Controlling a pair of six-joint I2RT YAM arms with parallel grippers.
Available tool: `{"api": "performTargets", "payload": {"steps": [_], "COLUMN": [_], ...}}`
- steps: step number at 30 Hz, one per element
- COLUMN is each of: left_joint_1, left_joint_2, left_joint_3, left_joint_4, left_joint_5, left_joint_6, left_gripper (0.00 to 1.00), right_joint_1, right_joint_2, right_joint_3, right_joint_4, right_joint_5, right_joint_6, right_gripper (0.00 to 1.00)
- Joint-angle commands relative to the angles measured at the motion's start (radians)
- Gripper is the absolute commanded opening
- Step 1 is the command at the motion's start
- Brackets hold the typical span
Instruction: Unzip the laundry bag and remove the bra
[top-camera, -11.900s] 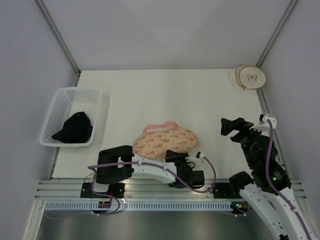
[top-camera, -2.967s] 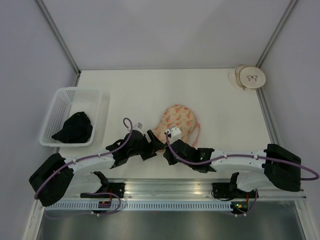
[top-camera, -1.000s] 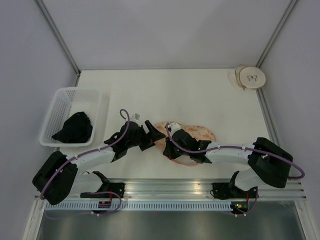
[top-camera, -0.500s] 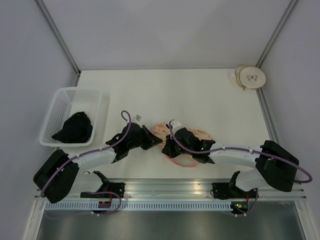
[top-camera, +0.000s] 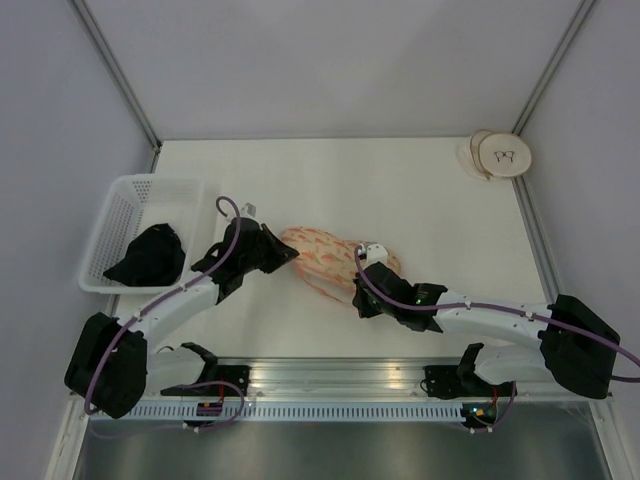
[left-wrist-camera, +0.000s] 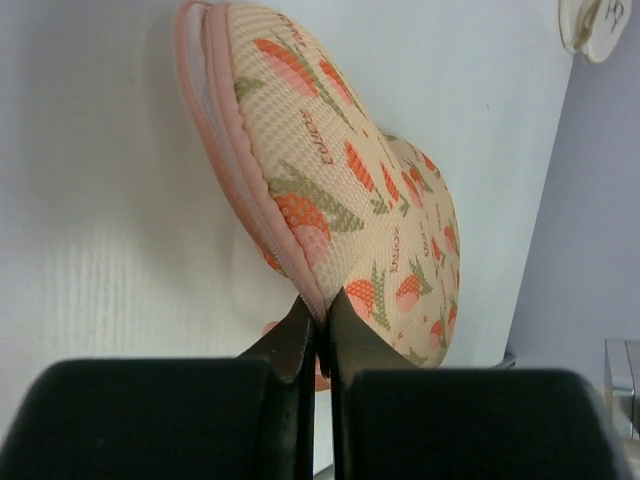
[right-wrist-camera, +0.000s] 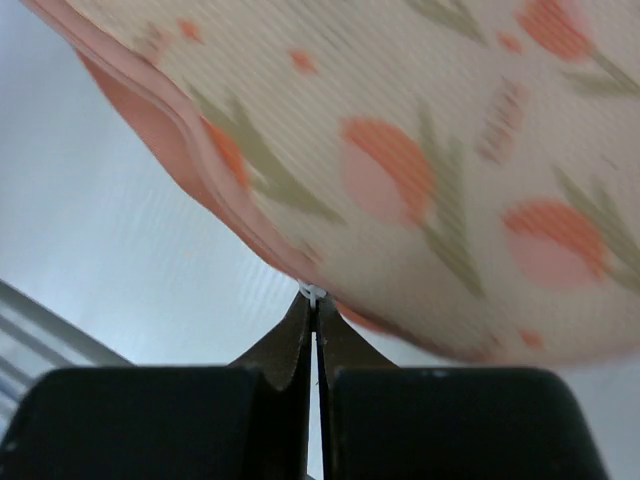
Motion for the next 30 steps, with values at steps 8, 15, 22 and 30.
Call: {"api": "performTargets", "payload": {"steps": [8, 15, 22, 30], "left_joint_1": [0.148, 0.147, 0.107, -0.08], "left_joint_2": [0.288, 0.55, 0.337, 0.072], "left_joint_3": [0.301, 0.476, 0.23, -0.05], "left_joint_4": [0.001, 0.113, 0.085, 0.214], "left_joint_5": [0.043, 0.269, 0.152, 0.144], "left_joint_6": [0.279, 0.241, 0.195, -0.014], "left_gripper": [0.02, 0.47, 0.76, 0.81], "right_joint_1": [0.004, 0.004, 0.004, 0.004], "right_joint_2": [-0.02, 0.009, 0.054, 0.134], "right_joint_3": [0.004, 0.006, 0.038, 0.087], "right_joint_4": [-0.209, -0.133, -0.018, 0.236], "right_joint_5": [0.175, 0.136, 0.029, -0.304], "right_joint_6": [0.067, 0.052, 0.005, -0.075], "right_gripper": [0.0, 0.0, 0.0, 0.01]}}
